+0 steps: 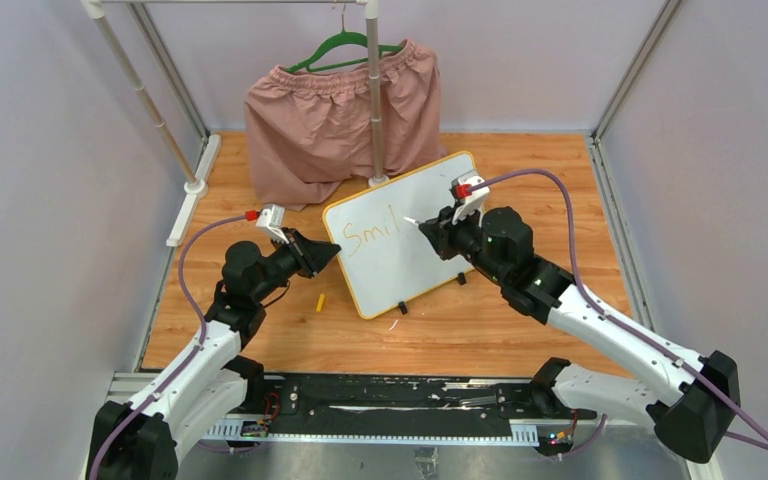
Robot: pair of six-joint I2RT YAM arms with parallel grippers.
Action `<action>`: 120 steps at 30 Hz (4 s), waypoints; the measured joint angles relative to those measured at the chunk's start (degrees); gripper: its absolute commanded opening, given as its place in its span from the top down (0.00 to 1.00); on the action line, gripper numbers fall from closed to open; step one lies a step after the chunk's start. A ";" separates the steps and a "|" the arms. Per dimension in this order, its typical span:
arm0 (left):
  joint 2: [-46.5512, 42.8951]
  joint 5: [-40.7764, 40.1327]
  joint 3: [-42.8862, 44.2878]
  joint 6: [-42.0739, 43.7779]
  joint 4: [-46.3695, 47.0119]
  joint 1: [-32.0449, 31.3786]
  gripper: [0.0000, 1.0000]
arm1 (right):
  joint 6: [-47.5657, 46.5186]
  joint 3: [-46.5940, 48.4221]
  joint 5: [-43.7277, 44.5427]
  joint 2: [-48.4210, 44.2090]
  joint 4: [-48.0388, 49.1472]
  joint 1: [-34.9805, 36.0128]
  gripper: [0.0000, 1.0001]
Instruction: Write a sentence on the whiteboard
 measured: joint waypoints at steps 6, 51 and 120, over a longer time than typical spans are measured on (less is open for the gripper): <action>0.00 0.02 0.00 0.00 0.00 0.00 1.00 | -1.90 -1.18 0.04 -1.14 3.76 0.00 1.00; 0.00 0.02 -0.02 0.00 0.00 0.00 1.00 | 0.00 -3.04 -5.16 5.35 9.07 -3.72 1.00; -0.11 0.94 -0.22 0.00 -0.11 0.00 1.00 | 1.90 0.96 -6.56 9.44 5.38 -5.99 1.00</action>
